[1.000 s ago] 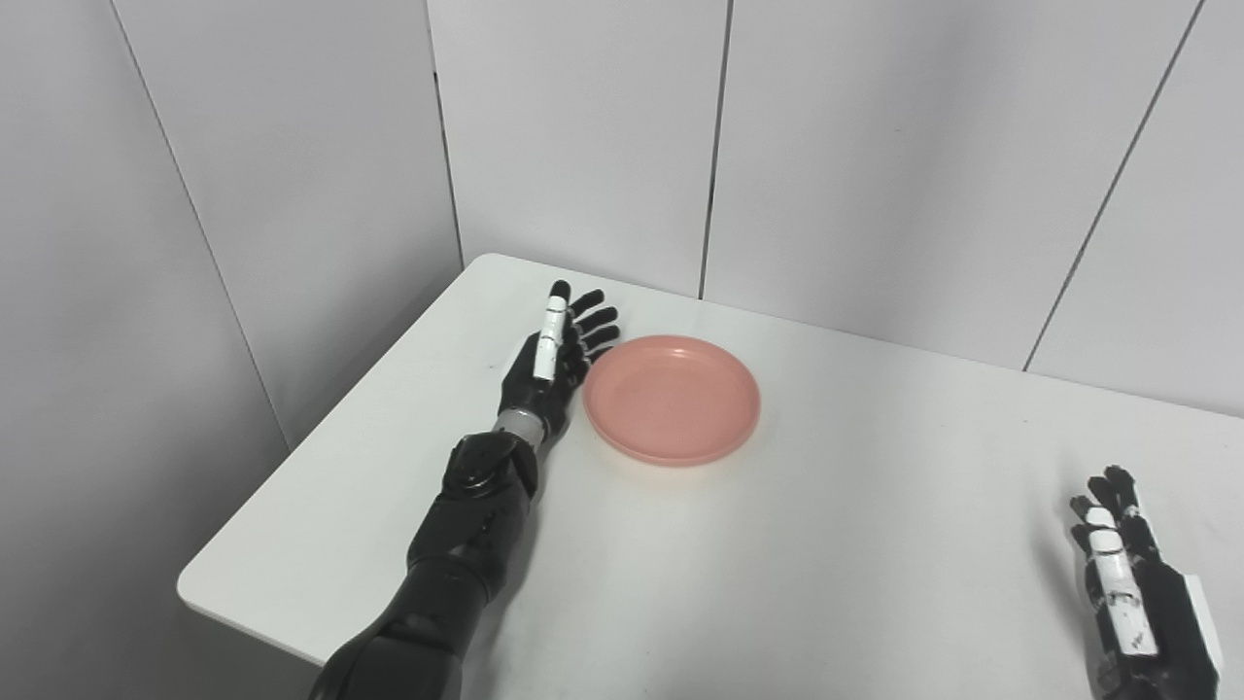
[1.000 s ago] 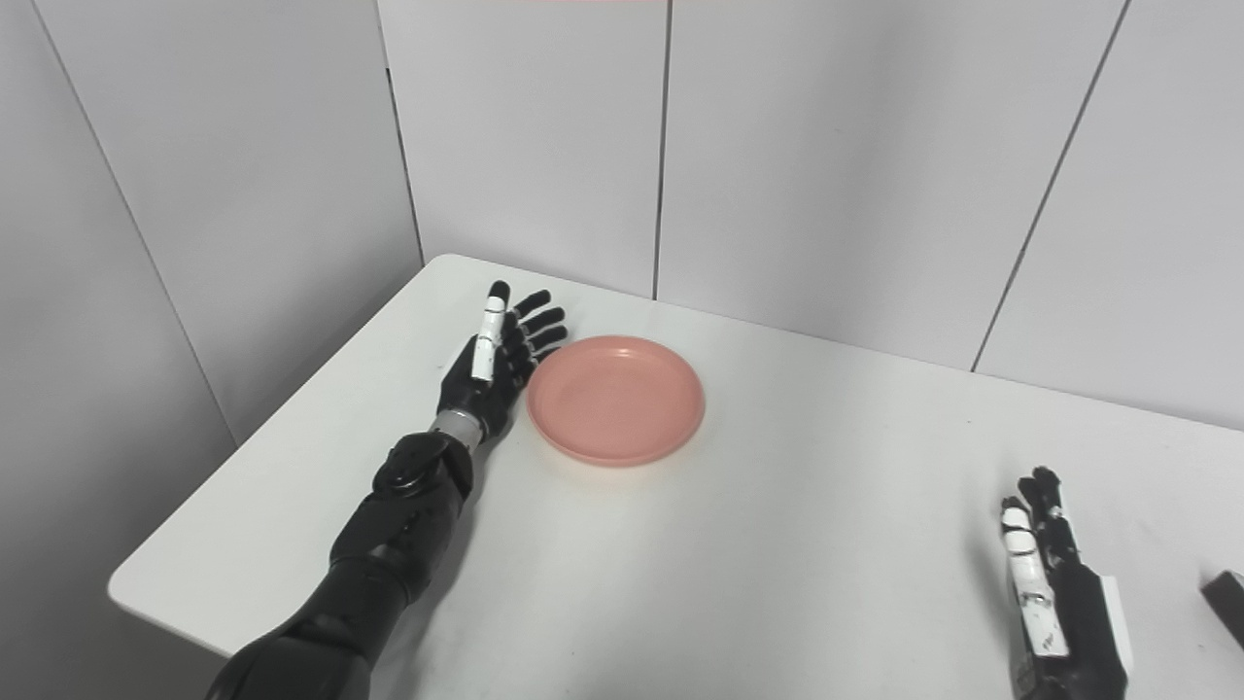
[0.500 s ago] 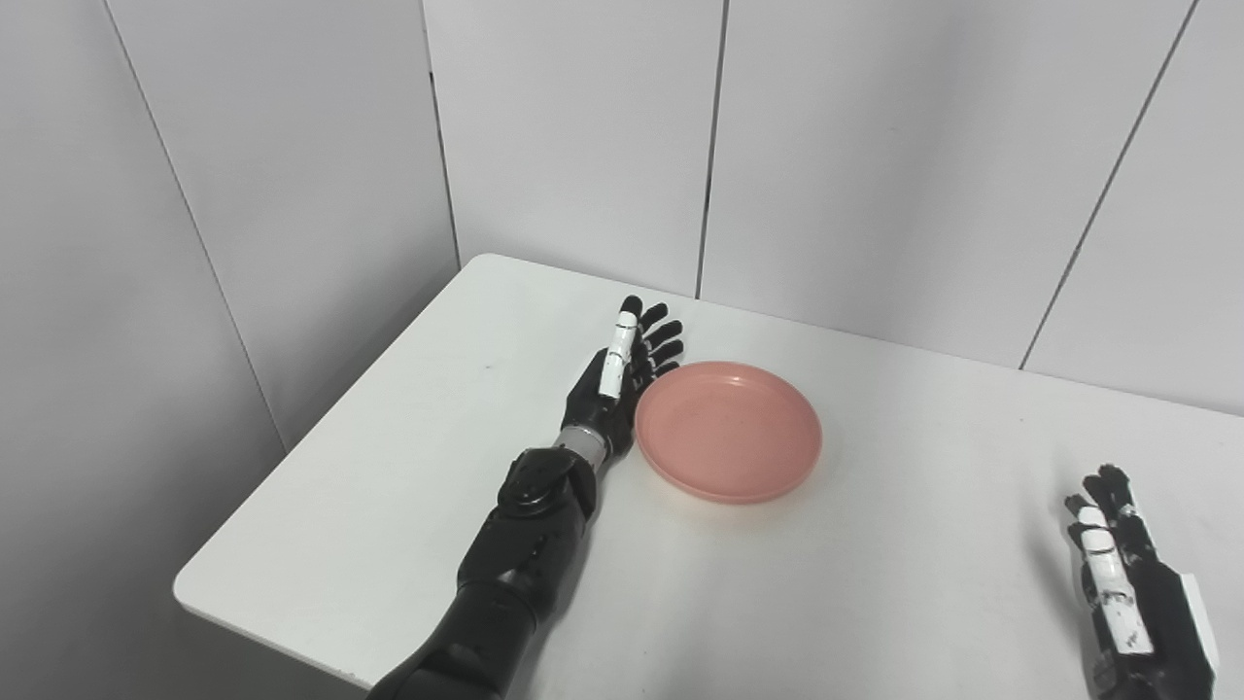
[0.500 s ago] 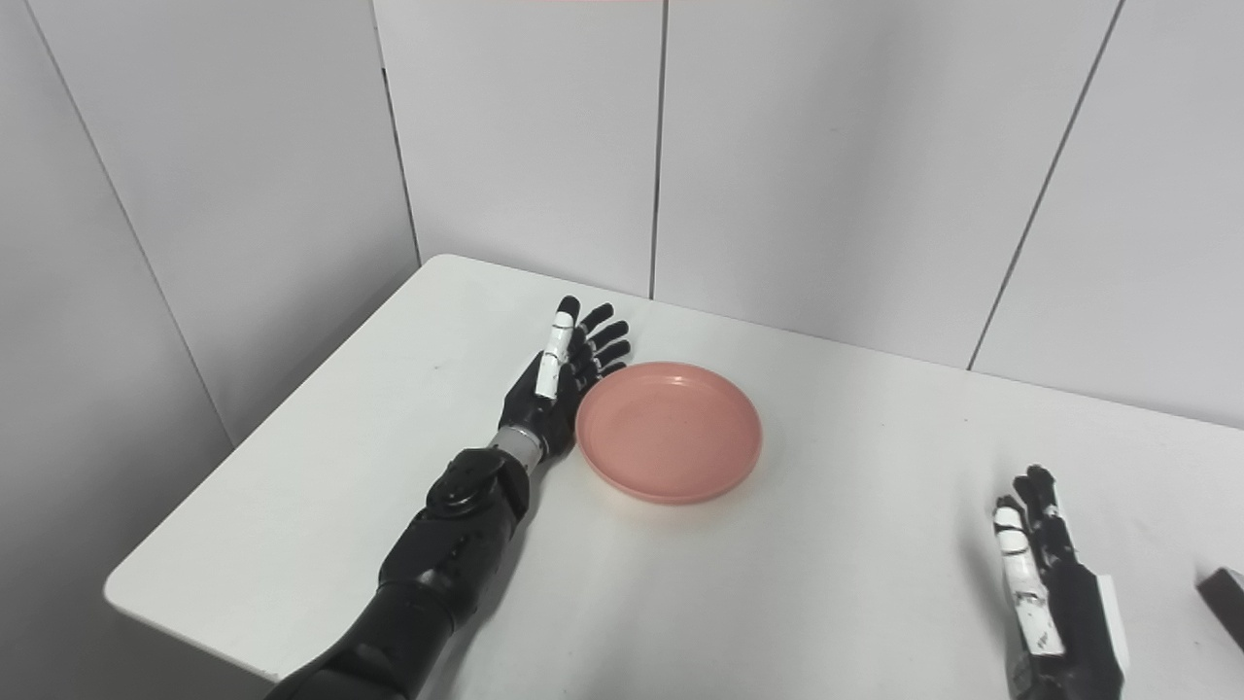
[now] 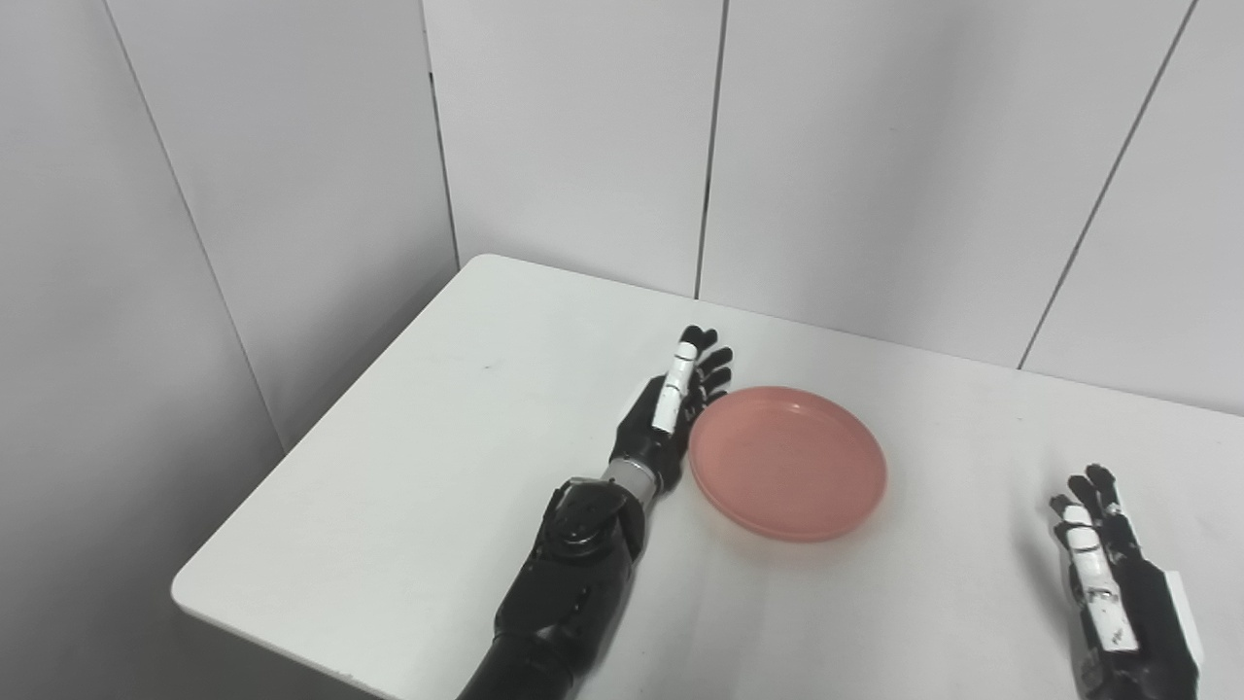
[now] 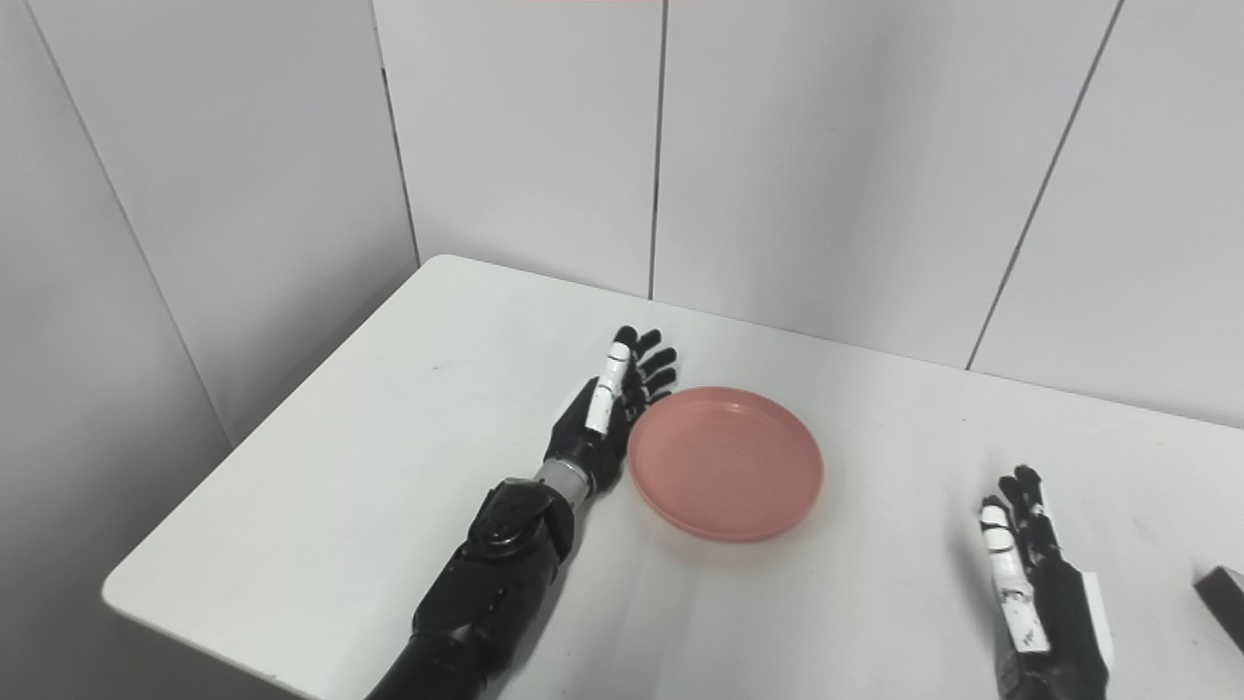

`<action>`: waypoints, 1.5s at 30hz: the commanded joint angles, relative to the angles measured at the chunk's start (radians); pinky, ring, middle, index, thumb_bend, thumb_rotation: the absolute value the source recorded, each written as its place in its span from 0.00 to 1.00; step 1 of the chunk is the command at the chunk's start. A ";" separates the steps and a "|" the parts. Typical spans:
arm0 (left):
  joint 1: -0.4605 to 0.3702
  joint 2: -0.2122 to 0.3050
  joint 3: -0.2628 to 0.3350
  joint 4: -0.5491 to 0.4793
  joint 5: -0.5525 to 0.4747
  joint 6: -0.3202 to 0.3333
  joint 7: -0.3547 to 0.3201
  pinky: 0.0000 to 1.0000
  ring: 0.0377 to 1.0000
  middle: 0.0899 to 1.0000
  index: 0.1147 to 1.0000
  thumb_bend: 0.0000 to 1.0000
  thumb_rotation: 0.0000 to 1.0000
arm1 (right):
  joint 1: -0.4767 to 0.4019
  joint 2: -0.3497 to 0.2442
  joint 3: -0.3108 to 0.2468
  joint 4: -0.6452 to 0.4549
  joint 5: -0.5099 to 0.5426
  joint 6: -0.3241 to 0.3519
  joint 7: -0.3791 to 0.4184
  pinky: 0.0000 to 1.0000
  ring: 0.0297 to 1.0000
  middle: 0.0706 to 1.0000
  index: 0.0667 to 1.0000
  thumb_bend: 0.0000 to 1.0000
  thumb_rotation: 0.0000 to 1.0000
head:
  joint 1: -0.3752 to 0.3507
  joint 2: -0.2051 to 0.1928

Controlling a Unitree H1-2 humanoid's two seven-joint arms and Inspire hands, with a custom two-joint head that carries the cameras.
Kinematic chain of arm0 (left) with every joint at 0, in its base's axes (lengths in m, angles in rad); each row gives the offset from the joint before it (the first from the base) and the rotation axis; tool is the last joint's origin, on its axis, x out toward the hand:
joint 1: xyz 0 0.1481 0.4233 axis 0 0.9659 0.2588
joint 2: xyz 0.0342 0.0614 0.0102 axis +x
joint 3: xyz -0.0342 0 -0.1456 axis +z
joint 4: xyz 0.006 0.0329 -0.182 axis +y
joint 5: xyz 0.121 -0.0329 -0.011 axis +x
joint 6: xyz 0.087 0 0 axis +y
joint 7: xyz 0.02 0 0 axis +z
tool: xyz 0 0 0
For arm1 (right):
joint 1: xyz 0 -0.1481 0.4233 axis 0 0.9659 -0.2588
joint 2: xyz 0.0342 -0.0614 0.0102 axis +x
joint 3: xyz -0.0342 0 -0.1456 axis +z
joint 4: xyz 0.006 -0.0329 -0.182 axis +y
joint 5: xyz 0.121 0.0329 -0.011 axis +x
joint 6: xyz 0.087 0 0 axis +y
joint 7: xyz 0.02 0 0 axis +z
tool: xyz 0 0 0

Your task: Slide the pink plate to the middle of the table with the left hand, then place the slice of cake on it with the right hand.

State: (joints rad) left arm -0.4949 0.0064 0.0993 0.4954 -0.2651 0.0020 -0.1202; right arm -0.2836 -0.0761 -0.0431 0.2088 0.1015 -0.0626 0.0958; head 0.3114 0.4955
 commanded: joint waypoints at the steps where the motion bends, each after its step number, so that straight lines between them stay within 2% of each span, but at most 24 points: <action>1: 0.003 -0.020 -0.012 -0.055 -0.004 0.008 -0.013 1.00 1.00 1.00 1.00 0.74 1.00 | -0.024 0.011 -0.001 -0.019 0.009 -0.010 -0.004 0.99 0.94 0.96 0.97 0.49 0.73 | -0.026 0.012; 6: 0.047 -0.038 -0.057 -0.121 0.037 0.042 -0.013 1.00 1.00 1.00 1.00 0.74 1.00 | -0.016 0.019 0.004 -0.046 0.000 0.014 -0.010 0.99 0.93 0.96 0.97 0.51 0.71 | -0.072 0.026; 9: 0.066 -0.034 -0.077 -0.135 0.054 0.036 -0.018 1.00 1.00 1.00 1.00 0.74 1.00 | -0.010 0.026 0.011 -0.068 -0.011 0.031 -0.020 0.99 0.93 0.96 0.97 0.51 0.71 | -0.139 0.046; 10: 0.071 -0.036 -0.082 -0.137 0.058 0.031 -0.018 1.00 1.00 1.00 1.00 0.73 1.00 | -0.009 0.028 0.013 -0.073 -0.014 0.038 -0.023 0.98 0.93 0.96 0.97 0.51 0.71 | -0.139 0.046; 11: 0.076 -0.036 -0.083 -0.140 0.059 0.027 -0.021 1.00 1.00 1.00 1.00 0.73 1.00 | -0.009 0.031 0.016 -0.078 -0.018 0.043 -0.027 0.98 0.93 0.95 0.97 0.51 0.70 | -0.178 0.054; 15: 0.098 -0.030 -0.099 -0.143 0.073 -0.012 -0.036 1.00 1.00 1.00 1.00 0.70 1.00 | -0.014 0.043 0.033 -0.071 -0.045 0.035 -0.038 0.98 0.94 0.96 0.97 0.53 0.72 | -0.261 0.069; 16: 0.103 -0.028 -0.098 -0.145 0.073 -0.019 -0.037 1.00 1.00 1.00 1.00 0.69 1.00 | -0.015 0.048 0.037 -0.070 -0.050 0.035 -0.042 0.98 0.94 0.96 0.97 0.53 0.72 | -0.309 0.075; 17: 0.106 -0.026 -0.097 -0.147 0.074 -0.023 -0.038 1.00 1.00 1.00 1.00 0.69 1.00 | -0.016 0.052 0.039 -0.069 -0.053 0.036 -0.045 0.98 0.95 0.97 0.98 0.53 0.72 | -0.309 0.075; 18: 0.111 -0.023 -0.095 -0.152 0.074 -0.028 -0.039 1.00 1.00 1.00 1.00 0.69 1.00 | -0.016 0.058 0.045 -0.072 -0.061 0.041 -0.051 0.98 0.95 0.97 0.98 0.53 0.72 | -0.347 0.078; 25: 0.129 0.009 -0.096 -0.160 0.073 -0.046 -0.070 1.00 1.00 1.00 1.00 0.69 1.00 | -0.033 0.093 0.063 -0.049 -0.073 0.040 -0.066 0.98 0.97 0.99 1.00 0.52 0.69 | -0.482 0.083; 31: 0.138 0.041 -0.109 -0.173 0.079 -0.031 -0.093 1.00 1.00 1.00 1.00 0.67 1.00 | -0.044 0.103 0.078 -0.024 -0.104 0.024 -0.077 0.97 0.98 1.00 1.00 0.50 0.74 | -0.533 0.082; 34: 0.139 0.047 -0.108 -0.168 0.075 -0.029 -0.095 1.00 1.00 1.00 1.00 0.67 1.00 | -0.047 0.105 0.082 -0.020 -0.127 0.026 -0.092 0.95 0.96 0.98 0.99 0.52 0.77 | -0.538 0.081; 39: 0.138 0.050 -0.111 -0.167 0.078 -0.023 -0.092 1.00 1.00 1.00 1.00 0.68 1.00 | -0.050 0.109 0.074 -0.014 -0.131 -0.002 -0.109 0.93 0.94 0.96 0.98 0.53 0.74 | -0.539 0.077; 45: 0.130 0.060 -0.114 -0.137 0.084 -0.036 -0.100 1.00 1.00 1.00 1.00 0.69 1.00 | -0.064 0.043 0.084 -0.075 -0.226 0.034 -0.124 0.91 0.91 0.94 0.96 0.52 0.75 | -0.546 0.069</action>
State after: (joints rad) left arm -0.3489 0.0513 -0.0143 0.3417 -0.1938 -0.0265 -0.2068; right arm -0.2949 -0.0084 0.0424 0.1819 -0.1015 -0.0093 -0.0209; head -0.2347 0.5645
